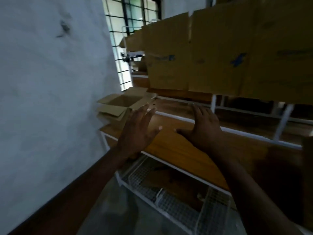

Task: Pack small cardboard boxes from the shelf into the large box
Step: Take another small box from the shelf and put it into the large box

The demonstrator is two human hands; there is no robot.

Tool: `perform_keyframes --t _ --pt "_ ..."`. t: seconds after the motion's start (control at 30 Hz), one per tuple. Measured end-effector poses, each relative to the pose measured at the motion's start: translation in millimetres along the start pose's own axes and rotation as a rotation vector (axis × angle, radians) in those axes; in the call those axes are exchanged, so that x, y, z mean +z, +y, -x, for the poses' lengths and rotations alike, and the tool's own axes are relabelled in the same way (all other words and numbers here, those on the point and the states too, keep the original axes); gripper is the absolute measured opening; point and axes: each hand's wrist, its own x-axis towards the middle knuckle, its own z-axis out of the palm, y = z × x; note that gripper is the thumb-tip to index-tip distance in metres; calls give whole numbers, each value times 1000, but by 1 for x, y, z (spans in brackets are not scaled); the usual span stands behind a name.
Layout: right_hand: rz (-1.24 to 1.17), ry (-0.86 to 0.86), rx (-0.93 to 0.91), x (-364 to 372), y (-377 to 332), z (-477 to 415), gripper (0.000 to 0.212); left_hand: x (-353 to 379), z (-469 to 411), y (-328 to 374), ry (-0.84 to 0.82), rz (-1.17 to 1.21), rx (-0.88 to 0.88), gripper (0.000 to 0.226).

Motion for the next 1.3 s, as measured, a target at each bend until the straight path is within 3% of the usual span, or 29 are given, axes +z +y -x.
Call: perform_keyframes --t 0.1,0.33,0.57,0.97,1.13,1.3 --pt "-55 -19 -97 54 -61 -33 102 -16 14 -60 47 -58 -104 73" --pt "-160 -102 -250 151 -148 -108 101 -29 26 -174 -38 -59 -229 82" --pt "-141 -186 -326 266 -188 -195 83 5 15 -310 -172 -196 -160 68" --pt "-271 -288 -302 466 -198 -391 74 111 -105 -525 -354 -314 -145 68" --pt "-343 -354 -202 522 -195 -425 68 178 -140 -586 -468 -206 -213 65" --pt "-234 -463 -69 578 -186 -435 79 247 -171 -618 -450 59 -255 52"
